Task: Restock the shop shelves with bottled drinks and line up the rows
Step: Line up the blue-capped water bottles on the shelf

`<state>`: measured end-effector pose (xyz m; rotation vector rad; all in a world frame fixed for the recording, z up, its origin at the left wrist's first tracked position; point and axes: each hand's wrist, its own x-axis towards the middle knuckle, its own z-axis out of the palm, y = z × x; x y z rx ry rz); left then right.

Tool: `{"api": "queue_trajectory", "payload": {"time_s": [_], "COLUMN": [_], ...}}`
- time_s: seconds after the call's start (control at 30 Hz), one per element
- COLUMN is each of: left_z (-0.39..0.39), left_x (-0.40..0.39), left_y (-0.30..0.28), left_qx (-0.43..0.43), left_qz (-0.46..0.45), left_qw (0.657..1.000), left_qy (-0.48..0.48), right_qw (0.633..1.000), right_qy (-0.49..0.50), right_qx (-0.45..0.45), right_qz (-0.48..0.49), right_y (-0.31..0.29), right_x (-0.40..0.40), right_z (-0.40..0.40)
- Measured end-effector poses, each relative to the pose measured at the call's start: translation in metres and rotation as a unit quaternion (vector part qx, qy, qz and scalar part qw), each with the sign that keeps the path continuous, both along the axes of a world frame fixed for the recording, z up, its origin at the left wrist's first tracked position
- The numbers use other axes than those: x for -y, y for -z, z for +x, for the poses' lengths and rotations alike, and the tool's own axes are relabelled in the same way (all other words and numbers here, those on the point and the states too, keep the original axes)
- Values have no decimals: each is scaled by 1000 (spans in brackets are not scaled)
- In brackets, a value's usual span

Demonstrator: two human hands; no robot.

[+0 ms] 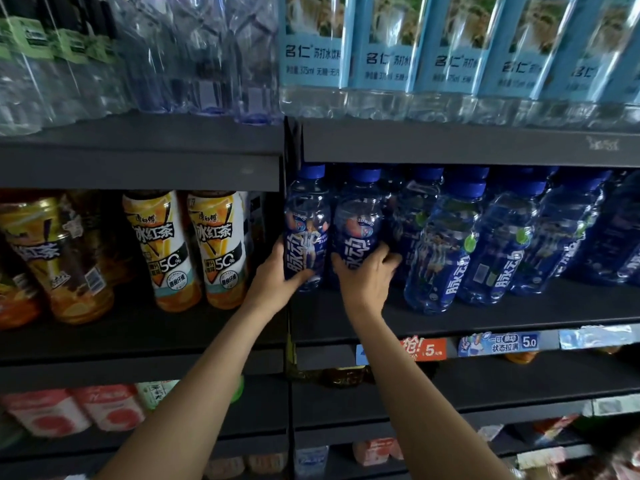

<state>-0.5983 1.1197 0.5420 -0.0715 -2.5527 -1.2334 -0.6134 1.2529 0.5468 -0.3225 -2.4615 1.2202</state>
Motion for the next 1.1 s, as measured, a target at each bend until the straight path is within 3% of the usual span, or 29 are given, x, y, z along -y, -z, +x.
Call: {"api": "queue_trajectory", "payload": {"time_s": [0.2,0.57,0.8,0.83,0.9,1.0,1.03,1.1], "left_z": [-2,3,-2,-1,0,3,6,21], "left_x": [0,-13,-21,-21,-22,-26,-29,-36], "left_y": [3,13,11,11,11,9,9,10], "left_qx": [3,-50,-19,-14,3,14,1,-48], "left_qz": [4,-6,-14,-9,6,22,29,45], "left_qw": [1000,998,999,999,999,999,997,992], "left_qy": [1,-23,-39,-38,-36,-46,-64,-103], "right_qw": [998,996,994,994,981,924,917,940], "right_qy": [50,-65,-76,-70,-56,30,64,97], "right_qx": [23,-48,-10,-34,-169,-365,-378,-325], "right_qz": [13,31,74,73,81,115,106,49], "right_y": [-8,3,-6,-10,-22,-40,-43,-44], "right_x": [10,-22,-27,-27,-32,-51,-62,-83], "right_z": [-15,-4,-1,4,18,36,38,39]}}
